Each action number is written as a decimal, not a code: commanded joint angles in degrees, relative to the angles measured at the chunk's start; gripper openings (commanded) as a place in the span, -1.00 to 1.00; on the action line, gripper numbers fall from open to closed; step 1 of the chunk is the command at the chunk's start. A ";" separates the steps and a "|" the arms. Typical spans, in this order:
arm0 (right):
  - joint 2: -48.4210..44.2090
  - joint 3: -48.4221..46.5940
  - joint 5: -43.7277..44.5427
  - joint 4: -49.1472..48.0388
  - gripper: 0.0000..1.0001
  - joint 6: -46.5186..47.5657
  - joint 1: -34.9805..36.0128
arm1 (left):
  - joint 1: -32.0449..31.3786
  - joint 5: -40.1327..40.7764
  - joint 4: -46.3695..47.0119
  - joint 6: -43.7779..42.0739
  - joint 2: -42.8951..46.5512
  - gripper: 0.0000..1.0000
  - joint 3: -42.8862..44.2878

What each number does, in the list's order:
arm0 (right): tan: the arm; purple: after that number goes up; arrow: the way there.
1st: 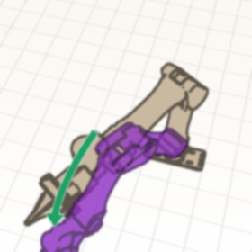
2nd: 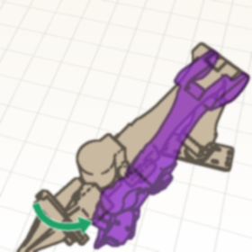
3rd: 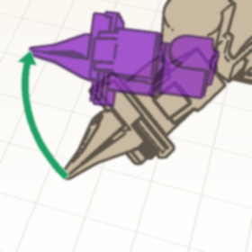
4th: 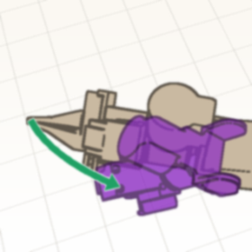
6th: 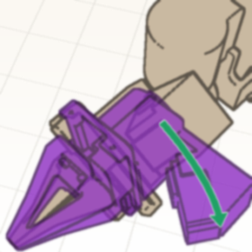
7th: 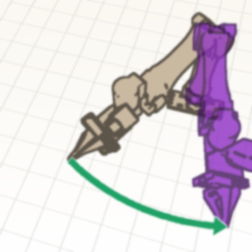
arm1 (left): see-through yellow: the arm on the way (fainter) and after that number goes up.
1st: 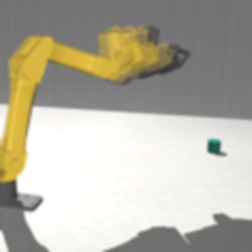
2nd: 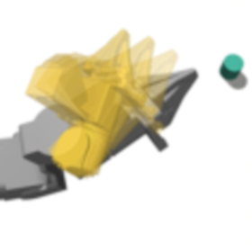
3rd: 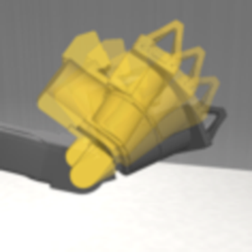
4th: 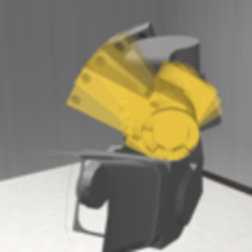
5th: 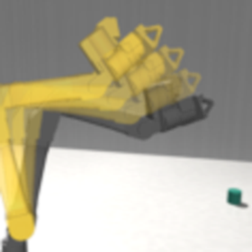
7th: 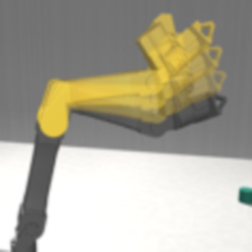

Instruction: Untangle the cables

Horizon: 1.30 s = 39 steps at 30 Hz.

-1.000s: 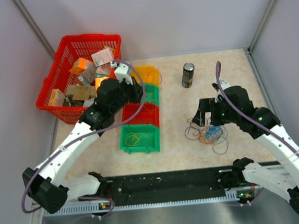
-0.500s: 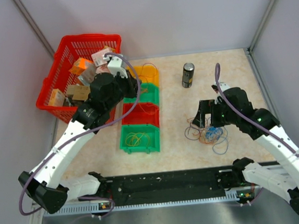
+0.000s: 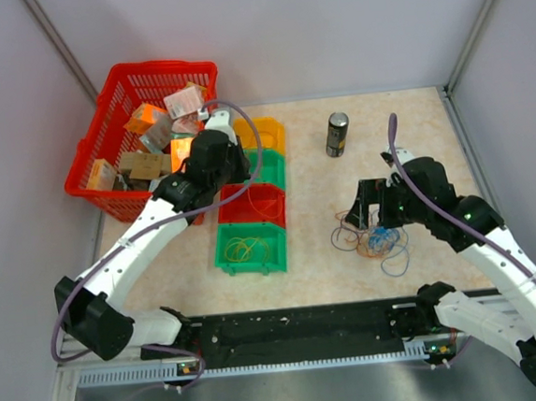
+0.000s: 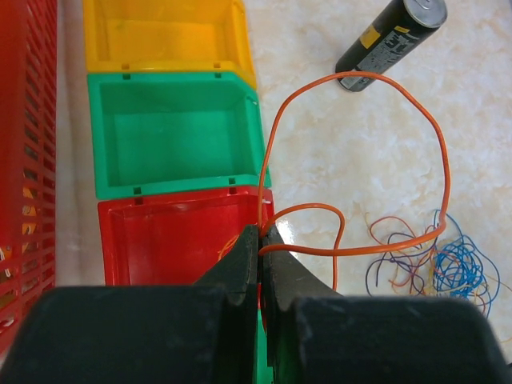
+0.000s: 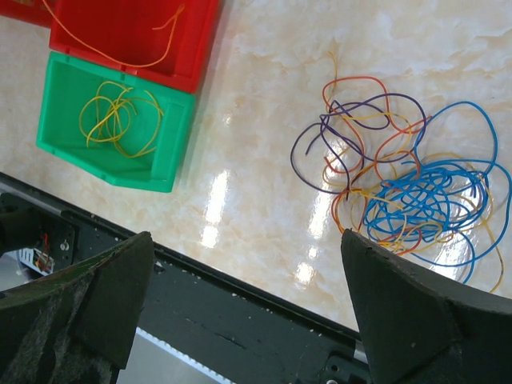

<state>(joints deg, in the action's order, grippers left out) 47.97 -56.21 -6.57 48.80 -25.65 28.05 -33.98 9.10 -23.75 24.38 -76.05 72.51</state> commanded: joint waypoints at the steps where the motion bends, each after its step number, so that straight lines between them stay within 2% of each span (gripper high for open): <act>1: -0.77 0.04 0.06 -1.86 0.98 -0.10 -0.10 | 0.31 3.28 2.30 3.21 1.17 -1.00 -1.58; 10: -0.42 -0.04 0.24 -1.86 0.98 0.16 -0.10 | 0.31 11.98 2.65 3.40 -5.24 -1.00 -5.09; 16: -0.15 1.53 0.85 -2.12 0.98 -0.28 -0.10 | 0.23 10.68 -0.33 5.49 -12.80 -1.00 -5.80; 21: 0.72 3.12 0.86 -2.56 0.97 -0.19 -0.10 | 0.23 8.13 5.46 9.19 -11.49 -1.00 -12.91; 25: 1.78 4.43 0.94 -3.97 0.97 -0.37 -0.10 | 0.31 7.95 3.80 10.43 -14.29 -1.00 -11.79; 26: 2.22 5.13 1.29 -4.84 0.98 -0.28 -0.10 | 0.23 7.77 3.54 10.08 -14.91 -0.92 -11.08; 28: 3.53 7.15 3.56 -6.43 0.98 -0.63 -0.10 | 0.31 7.16 3.62 9.72 -14.48 -0.30 -10.81; 30: 5.11 8.56 6.38 -6.43 0.97 -1.68 -0.10 | 0.23 6.63 4.84 9.81 -12.12 0.01 -11.86; 33: 6.61 10.67 12.61 -6.87 0.98 -5.10 -0.28 | 0.23 6.54 6.08 9.90 -7.20 0.25 -14.06; 35: 7.49 11.20 13.60 -6.96 0.97 -7.56 -1.76 | 0.14 6.37 6.26 9.72 -4.21 0.44 -15.11; 37: 7.67 12.17 11.15 -8.36 0.97 -9.24 -4.05 | 0.23 5.32 6.69 8.76 -1.57 0.50 -15.73; 39: 7.49 13.14 8.60 -10.20 0.97 -9.86 -5.98 | 0.14 3.04 6.96 7.97 0.28 0.47 -15.82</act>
<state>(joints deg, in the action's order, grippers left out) 55.90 -43.86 2.52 43.55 -31.62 25.41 -33.89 15.14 -20.53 33.74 -81.30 57.10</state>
